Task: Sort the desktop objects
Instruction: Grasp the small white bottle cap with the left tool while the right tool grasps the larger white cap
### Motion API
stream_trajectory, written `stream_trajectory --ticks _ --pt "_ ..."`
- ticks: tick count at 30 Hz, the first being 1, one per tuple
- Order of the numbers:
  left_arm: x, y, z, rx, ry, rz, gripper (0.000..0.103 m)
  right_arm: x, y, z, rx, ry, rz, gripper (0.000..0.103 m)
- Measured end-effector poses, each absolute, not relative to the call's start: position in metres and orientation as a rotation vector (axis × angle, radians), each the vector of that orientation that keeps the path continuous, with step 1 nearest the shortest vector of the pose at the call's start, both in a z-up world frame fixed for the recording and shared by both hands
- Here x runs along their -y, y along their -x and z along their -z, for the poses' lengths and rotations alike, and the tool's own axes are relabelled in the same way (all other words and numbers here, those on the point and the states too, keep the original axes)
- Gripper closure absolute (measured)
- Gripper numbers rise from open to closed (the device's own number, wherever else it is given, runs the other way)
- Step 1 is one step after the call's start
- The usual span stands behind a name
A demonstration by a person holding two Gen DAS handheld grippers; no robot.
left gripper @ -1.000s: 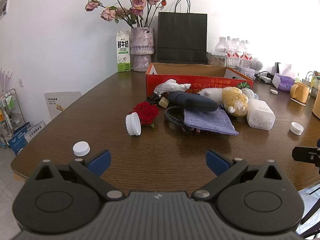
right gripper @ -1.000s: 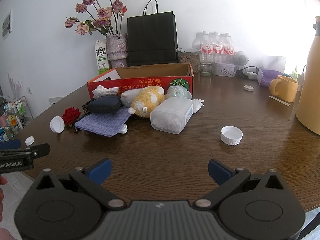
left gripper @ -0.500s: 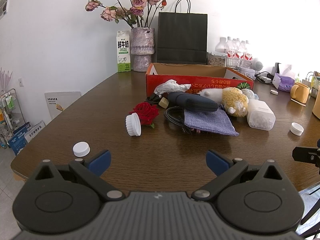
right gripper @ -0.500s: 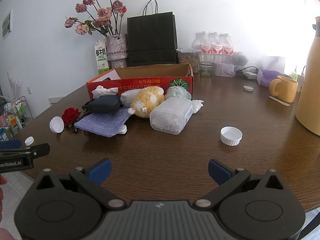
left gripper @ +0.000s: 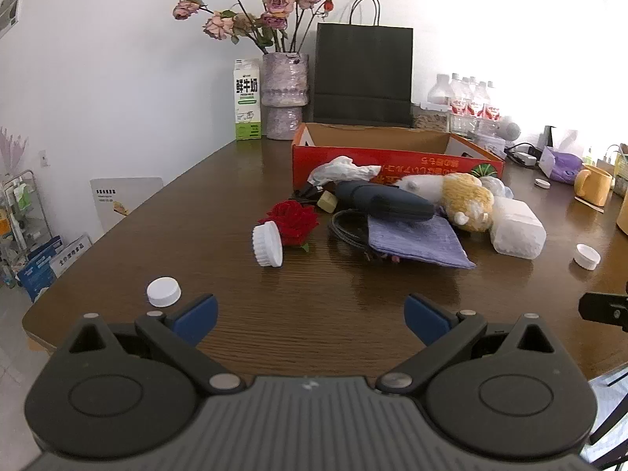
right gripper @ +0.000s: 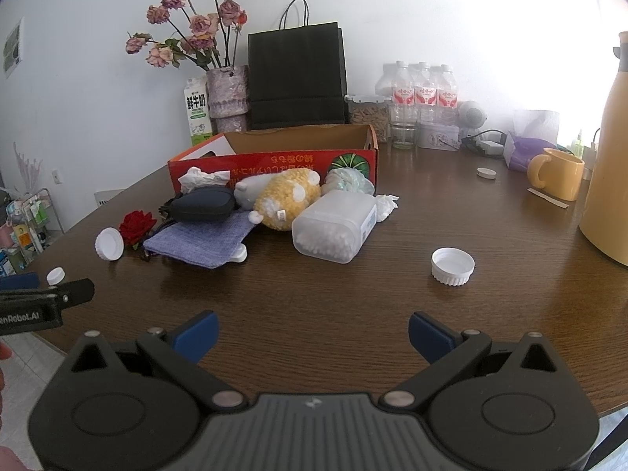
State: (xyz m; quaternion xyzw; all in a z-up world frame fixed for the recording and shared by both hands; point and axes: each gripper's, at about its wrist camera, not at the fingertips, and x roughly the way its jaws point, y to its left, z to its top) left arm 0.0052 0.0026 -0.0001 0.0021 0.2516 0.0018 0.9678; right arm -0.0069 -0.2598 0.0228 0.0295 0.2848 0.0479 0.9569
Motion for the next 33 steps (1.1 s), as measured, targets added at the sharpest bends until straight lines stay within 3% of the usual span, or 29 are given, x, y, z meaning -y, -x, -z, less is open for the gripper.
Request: stream_trajectory --ticks 20,23,27,33 --pt "-0.076 -0.045 0.022 -0.546 0.045 -0.284 0.001 0.323 -0.037 0.007 -0.613 -0.089 0.027 0.000" --pt "-0.083 -0.050 0.024 -0.547 0.018 -0.307 0.006 0.331 -0.047 0.009 -0.621 -0.061 0.046 0.000" --pt "-0.092 -0.059 0.027 -0.571 0.031 -0.306 0.022 0.339 -0.062 0.012 -0.637 -0.035 0.070 0.005" --pt "-0.094 -0.065 0.028 -0.573 0.048 -0.291 0.034 0.345 -0.079 0.013 -0.651 -0.024 0.068 0.009"
